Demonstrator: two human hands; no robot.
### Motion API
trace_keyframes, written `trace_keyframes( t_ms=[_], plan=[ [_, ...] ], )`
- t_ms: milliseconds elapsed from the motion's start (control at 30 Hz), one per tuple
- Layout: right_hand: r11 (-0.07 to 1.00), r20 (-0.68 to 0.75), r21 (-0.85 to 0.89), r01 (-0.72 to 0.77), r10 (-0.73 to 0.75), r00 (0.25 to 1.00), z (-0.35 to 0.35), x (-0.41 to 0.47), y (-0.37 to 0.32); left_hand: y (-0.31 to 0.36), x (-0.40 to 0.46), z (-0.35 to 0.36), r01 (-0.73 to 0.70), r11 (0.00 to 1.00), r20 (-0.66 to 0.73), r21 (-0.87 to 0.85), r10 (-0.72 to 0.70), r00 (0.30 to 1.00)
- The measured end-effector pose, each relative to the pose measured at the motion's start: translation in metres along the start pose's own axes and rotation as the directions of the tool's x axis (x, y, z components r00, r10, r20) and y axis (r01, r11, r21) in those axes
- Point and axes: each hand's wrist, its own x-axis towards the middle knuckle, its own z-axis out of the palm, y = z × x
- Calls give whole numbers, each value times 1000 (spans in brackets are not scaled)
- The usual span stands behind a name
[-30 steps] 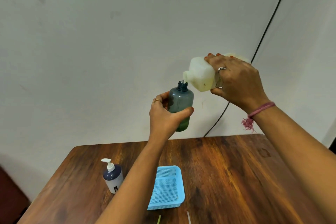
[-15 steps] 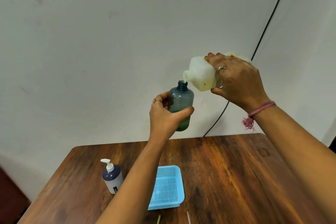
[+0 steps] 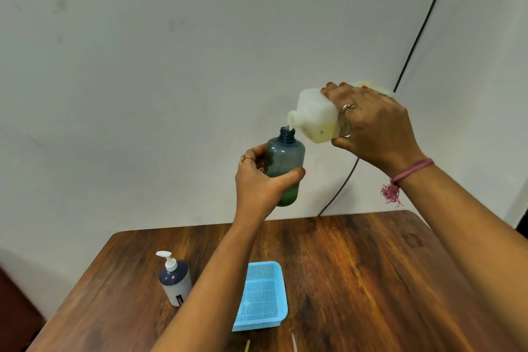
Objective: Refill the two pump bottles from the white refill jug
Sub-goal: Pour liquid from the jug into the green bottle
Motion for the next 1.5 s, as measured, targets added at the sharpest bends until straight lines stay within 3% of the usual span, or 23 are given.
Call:
trace_keyframes(
  t_ms=[1500],
  plan=[
    [1000,26,-10,19,-19,999,-5,0,3,-1,-2,5,11,1000,2,-9,-11,1000]
  ],
)
